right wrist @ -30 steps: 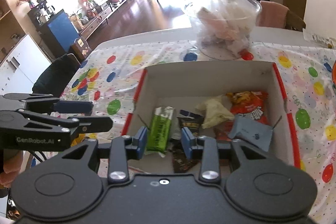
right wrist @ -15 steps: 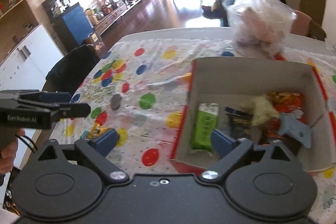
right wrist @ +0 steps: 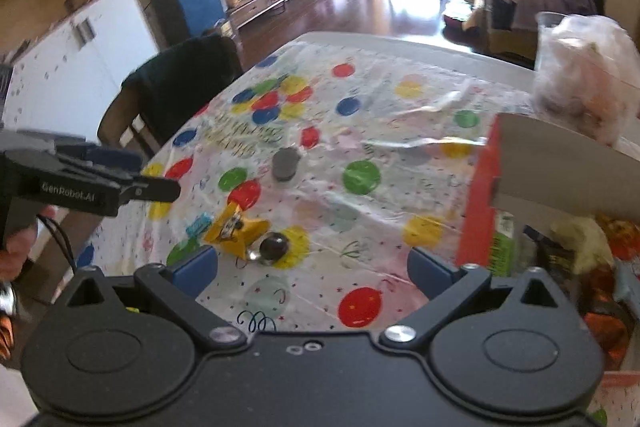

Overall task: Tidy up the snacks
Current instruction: 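Move both tools back toward the yellow candy and remaining items, then grasp the teal candy with left tool while right tool grasps dark round chocolate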

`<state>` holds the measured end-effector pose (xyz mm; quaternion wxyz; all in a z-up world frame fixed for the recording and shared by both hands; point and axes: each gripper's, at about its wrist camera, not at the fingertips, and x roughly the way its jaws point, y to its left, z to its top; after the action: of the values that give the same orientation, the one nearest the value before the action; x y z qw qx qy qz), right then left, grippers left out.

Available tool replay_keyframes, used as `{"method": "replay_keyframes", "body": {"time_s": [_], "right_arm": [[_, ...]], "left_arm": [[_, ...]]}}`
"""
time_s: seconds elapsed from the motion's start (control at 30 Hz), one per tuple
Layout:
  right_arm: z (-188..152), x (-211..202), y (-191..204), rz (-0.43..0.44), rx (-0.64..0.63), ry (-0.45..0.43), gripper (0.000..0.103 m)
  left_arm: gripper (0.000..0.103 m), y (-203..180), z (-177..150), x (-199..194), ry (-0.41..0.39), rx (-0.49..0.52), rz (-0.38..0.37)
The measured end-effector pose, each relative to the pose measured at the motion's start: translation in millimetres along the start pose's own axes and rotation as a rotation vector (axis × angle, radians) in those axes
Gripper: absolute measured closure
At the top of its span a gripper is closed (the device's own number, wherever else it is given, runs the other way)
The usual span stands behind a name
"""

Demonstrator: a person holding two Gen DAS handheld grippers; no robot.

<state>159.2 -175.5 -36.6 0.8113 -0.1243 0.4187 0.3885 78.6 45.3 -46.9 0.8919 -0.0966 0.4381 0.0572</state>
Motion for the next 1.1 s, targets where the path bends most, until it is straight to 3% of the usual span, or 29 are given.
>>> {"method": "replay_keyframes", "body": {"time_s": [0.33, 0.6, 0.77, 0.83, 1.1], "right_arm": [[-9, 60, 30, 0.026, -0.143, 0.106, 0.003], [-8, 100, 45, 0.043, -0.278, 0.14, 0.011], [-4, 120, 41, 0.046, -0.294, 0.175, 0.021], [-4, 126, 40, 0.053, -0.299, 0.179, 0.023], [-2, 136, 40, 0.068, -0.334, 0.176, 0.032]], "left_arm": [[0.02, 27, -26, 41, 0.086, 0.018, 0.048], [0.02, 30, -31, 66, 0.115, 0.077, 0.046], [0.022, 30, -31, 75, 0.136, 0.083, 0.035], [0.035, 30, -31, 79, 0.148, 0.091, 0.027], [0.056, 24, -32, 87, 0.167, 0.135, -0.001]]}}
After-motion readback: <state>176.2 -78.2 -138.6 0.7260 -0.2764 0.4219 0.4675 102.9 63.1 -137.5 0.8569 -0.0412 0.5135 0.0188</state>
